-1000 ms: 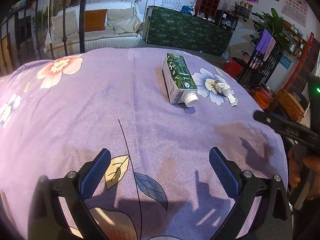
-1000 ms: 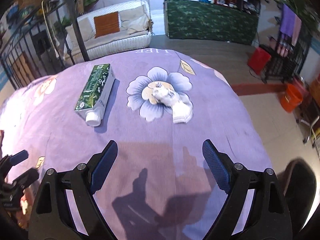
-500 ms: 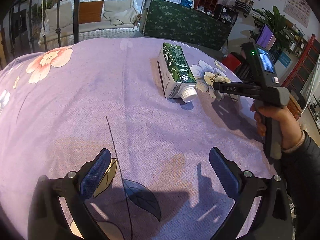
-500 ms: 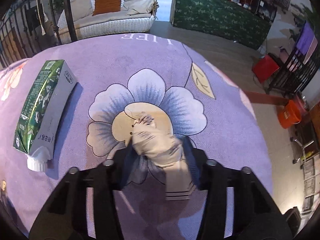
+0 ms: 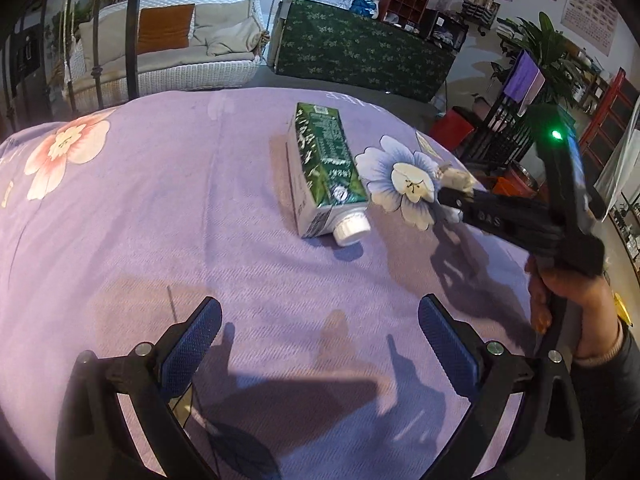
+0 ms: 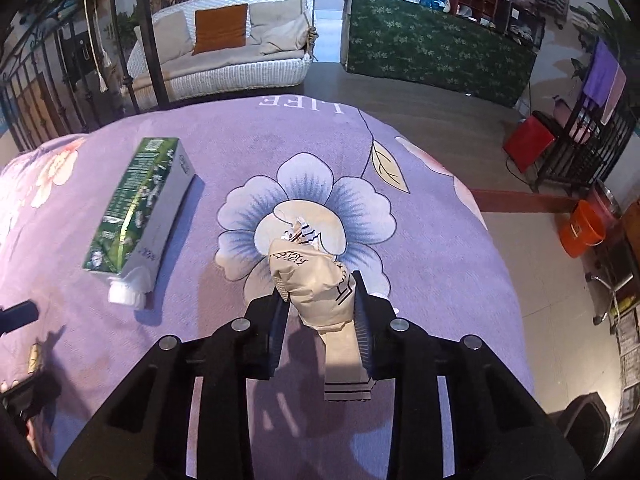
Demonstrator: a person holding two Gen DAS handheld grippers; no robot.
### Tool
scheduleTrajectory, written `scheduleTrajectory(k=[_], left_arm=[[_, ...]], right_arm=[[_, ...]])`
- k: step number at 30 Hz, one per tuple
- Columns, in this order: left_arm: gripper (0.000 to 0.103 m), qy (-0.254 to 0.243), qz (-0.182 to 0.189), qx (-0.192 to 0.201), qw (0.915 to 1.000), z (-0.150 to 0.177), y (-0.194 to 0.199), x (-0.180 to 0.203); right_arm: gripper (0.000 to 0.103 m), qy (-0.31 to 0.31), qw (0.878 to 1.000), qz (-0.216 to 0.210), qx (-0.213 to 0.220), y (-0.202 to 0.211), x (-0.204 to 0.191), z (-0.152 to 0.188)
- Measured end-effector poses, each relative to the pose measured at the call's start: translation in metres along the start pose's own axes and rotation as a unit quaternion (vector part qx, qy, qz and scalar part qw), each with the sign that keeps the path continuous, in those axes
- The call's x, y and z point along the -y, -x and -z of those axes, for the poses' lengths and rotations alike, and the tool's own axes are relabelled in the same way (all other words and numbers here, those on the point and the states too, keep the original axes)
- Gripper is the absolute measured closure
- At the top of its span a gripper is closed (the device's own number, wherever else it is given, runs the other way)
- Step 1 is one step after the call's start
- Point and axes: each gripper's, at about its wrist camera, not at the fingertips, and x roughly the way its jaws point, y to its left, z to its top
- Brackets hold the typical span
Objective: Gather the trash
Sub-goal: 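Grasp the white tissue with the right gripper while the left grasps the green box, then carry the tissue over the bin and open the right gripper while the left carries the green box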
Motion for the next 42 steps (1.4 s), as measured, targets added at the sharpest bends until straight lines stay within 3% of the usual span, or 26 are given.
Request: scheduleTrajectory(k=[11,14,21,25,30,32,35,42], left_arm=[[0.006,0.008,0.008,-0.006,0.9999,-0.06,-0.047,0.028],[0.006,0.007,-0.005,-0.033,0.9994,-0.074,-0.073,0.042],[0.006,-0.027,-0.048,-0.045,0.9975,-0.08,-0.101,0.064],[0.006,-0.018,-0.062,-0.067,0.9957,-0.08,-0.117,0.057],[0.021,-0.016,-0.095,-0.061,0.9935,-0.081,-0.121,0.048],[0.039,-0.013,-0.105,-0.055,0.9928,-0.081,-0.116,0.044],[0.053,-0.003,-0.11,-0.042,0.9931,-0.079,-0.106,0.036],[0.054,0.01,-0.087,-0.025,0.9958,-0.067,-0.089,0.035]], right_arm=[[0.072,-0.055,0.998,-0.008,0.01,0.048,0.022,0.029],[0.072,-0.07,0.997,-0.014,0.006,0.053,0.03,0.039],[0.072,-0.092,0.996,-0.012,-0.009,0.053,0.046,0.056],[0.072,-0.104,0.994,-0.012,-0.012,0.051,0.051,0.06],[0.072,-0.109,0.994,-0.017,-0.013,0.051,0.05,0.067],[0.072,-0.112,0.994,-0.019,-0.011,0.053,0.049,0.067],[0.072,-0.113,0.993,-0.019,-0.006,0.055,0.048,0.069],[0.072,-0.122,0.992,-0.024,0.001,0.064,0.046,0.074]])
